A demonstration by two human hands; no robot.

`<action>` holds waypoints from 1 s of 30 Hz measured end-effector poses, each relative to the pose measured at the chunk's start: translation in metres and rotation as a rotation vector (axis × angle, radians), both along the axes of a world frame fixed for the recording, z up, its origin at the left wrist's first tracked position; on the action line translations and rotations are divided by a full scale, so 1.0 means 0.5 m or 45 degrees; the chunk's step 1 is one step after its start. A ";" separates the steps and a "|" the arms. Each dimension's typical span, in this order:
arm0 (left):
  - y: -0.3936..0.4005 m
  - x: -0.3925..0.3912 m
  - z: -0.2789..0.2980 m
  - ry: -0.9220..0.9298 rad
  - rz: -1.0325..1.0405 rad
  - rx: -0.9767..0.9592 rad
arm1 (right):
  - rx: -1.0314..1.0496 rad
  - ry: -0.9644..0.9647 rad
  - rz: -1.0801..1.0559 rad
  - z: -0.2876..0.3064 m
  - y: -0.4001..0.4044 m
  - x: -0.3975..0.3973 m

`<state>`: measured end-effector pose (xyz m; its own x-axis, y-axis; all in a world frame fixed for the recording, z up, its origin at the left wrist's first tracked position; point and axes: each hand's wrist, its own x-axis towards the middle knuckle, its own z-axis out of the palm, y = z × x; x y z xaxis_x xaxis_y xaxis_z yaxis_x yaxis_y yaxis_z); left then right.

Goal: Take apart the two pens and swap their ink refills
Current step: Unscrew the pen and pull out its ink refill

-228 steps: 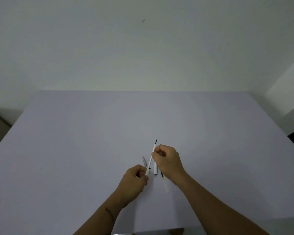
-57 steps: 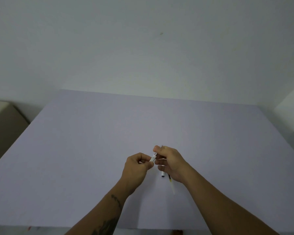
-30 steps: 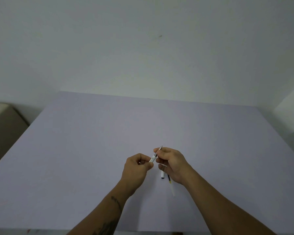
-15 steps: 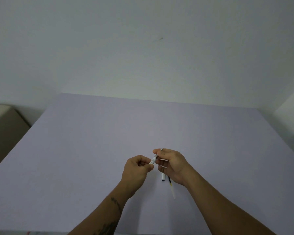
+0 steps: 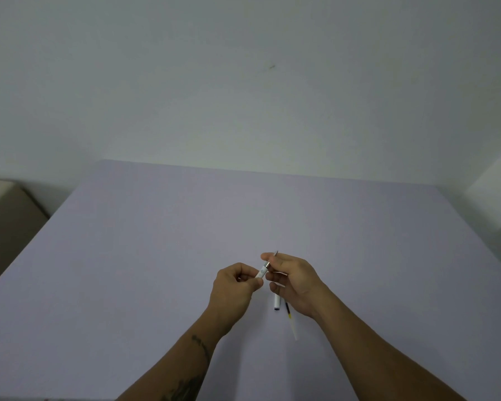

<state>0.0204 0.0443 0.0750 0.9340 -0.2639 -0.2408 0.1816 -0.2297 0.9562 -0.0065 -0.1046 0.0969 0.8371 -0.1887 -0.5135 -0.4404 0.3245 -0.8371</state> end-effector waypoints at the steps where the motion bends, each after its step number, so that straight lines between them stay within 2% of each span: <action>1: -0.001 0.000 0.001 -0.001 -0.002 0.002 | -0.032 -0.011 0.000 -0.001 -0.002 0.000; 9: -0.009 -0.008 0.000 -0.018 -0.013 0.017 | -0.299 0.034 -0.068 -0.010 0.013 0.008; 16: -0.004 -0.004 0.001 -0.012 -0.010 0.003 | 0.052 -0.002 -0.032 -0.005 -0.001 0.000; 22: -0.005 -0.007 -0.006 -0.005 0.001 0.038 | -0.262 0.030 -0.114 -0.018 0.017 0.009; 24: -0.004 -0.007 -0.007 0.003 0.000 0.040 | -0.287 0.039 -0.124 -0.021 0.019 0.010; 30: -0.001 0.002 -0.005 0.005 -0.007 0.034 | 0.086 0.033 -0.036 -0.007 0.010 0.003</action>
<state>0.0215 0.0440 0.0724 0.9316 -0.2625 -0.2516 0.1842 -0.2559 0.9490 -0.0051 -0.0997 0.0935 0.8183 -0.1763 -0.5471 -0.4512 0.3927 -0.8014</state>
